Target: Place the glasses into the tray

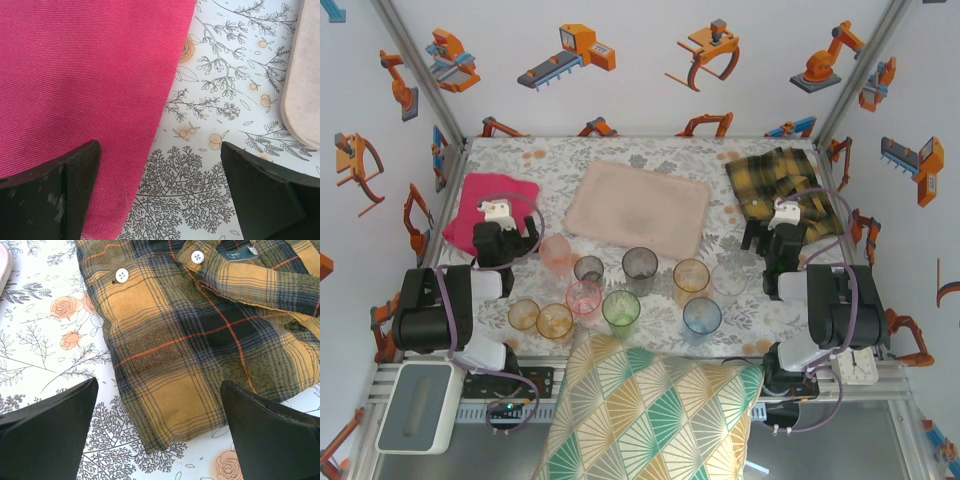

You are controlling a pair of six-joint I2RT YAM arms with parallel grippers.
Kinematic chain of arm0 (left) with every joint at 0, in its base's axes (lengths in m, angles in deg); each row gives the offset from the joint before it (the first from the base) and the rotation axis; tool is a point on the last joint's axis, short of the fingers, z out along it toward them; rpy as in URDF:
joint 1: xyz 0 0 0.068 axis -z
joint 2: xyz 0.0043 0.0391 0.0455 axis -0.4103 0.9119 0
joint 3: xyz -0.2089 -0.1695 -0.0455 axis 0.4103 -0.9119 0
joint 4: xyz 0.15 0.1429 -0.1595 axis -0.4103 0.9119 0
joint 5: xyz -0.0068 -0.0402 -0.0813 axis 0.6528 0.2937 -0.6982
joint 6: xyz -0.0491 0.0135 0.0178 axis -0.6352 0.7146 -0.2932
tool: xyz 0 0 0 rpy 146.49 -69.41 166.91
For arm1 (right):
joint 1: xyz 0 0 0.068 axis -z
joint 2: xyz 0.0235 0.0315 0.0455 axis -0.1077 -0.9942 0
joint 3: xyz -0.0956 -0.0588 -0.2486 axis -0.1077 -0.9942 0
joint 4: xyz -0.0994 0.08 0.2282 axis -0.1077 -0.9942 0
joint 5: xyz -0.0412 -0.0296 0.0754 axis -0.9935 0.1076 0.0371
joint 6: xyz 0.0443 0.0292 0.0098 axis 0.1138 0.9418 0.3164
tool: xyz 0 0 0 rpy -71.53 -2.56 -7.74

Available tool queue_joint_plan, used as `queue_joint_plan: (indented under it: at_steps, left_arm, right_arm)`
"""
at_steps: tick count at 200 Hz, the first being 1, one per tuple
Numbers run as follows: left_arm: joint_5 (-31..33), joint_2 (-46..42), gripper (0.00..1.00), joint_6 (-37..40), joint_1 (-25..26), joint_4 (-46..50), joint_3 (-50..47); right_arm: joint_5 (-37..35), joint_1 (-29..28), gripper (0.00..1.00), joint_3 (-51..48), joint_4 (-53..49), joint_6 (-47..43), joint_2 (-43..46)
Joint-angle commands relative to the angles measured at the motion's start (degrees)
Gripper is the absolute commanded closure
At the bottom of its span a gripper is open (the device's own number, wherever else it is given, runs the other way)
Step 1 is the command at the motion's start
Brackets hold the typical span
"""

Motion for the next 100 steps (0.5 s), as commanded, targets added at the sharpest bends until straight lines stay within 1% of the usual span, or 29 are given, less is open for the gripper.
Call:
queue_joint_plan:
  at_steps: [1, 86, 100]
  left_arm:
    - [0.2, 0.34, 0.03, 0.94, 0.07, 0.38, 0.89]
    - [0.19, 0.33, 0.03, 1.03, 0.14, 0.42, 0.88]
    - [0.19, 0.28, 0.03, 1.07, 0.1, 0.42, 0.9]
  right_arm:
    - [0.17, 0.1, 0.01, 0.21, 0.54, -0.37, -0.3]
    - [0.24, 0.1, 0.01, 0.25, 0.63, -0.37, -0.3]
    - [-0.97, 0.02, 0.01, 0.44, 0.31, 0.23, -0.31]
